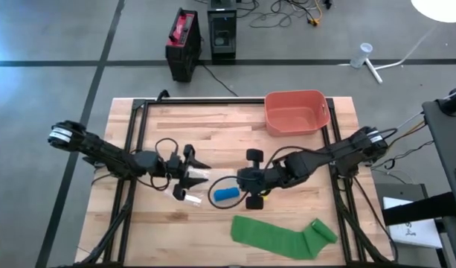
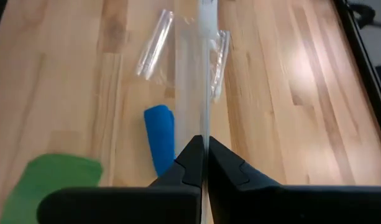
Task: Roll bandage
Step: Open the transparent zip bag
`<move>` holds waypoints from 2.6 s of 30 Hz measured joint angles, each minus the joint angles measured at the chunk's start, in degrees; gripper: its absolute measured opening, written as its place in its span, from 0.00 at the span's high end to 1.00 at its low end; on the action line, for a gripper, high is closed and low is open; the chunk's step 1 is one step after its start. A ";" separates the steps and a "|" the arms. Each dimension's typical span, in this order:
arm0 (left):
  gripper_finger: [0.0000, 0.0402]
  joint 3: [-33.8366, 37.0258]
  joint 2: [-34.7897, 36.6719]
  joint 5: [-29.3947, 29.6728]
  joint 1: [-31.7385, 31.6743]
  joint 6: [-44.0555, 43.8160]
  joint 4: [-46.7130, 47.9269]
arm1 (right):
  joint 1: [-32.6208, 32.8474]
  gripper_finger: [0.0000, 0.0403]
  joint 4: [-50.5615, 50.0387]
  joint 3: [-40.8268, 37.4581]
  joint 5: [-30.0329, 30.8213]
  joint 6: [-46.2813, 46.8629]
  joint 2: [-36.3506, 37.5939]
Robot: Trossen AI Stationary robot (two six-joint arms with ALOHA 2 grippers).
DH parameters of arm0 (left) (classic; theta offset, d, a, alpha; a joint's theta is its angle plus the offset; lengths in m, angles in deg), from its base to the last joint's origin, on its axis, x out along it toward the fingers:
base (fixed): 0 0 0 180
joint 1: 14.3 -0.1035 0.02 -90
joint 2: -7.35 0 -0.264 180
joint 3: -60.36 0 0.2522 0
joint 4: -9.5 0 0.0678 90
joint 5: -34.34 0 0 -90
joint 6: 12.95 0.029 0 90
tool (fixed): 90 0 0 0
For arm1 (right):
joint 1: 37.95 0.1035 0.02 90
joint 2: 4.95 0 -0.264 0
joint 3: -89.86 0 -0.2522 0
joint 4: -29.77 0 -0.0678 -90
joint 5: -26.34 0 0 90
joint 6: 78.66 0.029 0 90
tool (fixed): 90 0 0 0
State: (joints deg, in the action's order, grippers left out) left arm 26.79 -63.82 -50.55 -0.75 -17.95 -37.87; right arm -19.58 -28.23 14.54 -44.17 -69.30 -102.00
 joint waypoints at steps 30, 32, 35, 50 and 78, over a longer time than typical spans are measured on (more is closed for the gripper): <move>0.99 -11.65 -1.93 4.80 0.28 2.83 23.39 | -0.76 0.92 3.85 -0.09 -0.04 0.11 -3.12; 1.00 -11.65 -1.93 4.80 0.28 2.82 23.39 | -0.74 0.87 6.54 -0.09 -0.02 -0.13 -3.00; 1.00 -11.65 -1.93 4.80 0.28 2.74 23.37 | -0.74 0.80 10.83 -0.07 0.00 -0.42 -2.72; 1.00 -11.59 -1.93 4.82 0.71 2.12 22.58 | -0.87 0.80 18.45 -0.07 3.51 1.14 -3.34; 0.88 -11.59 1.07 3.84 3.20 5.12 28.65 | -1.38 0.99 14.24 -0.21 0.22 0.50 -5.34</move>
State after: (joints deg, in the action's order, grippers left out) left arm 15.20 -62.75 -46.71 2.45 -12.82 -9.22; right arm -20.95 -13.99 14.33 -43.95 -68.80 -107.34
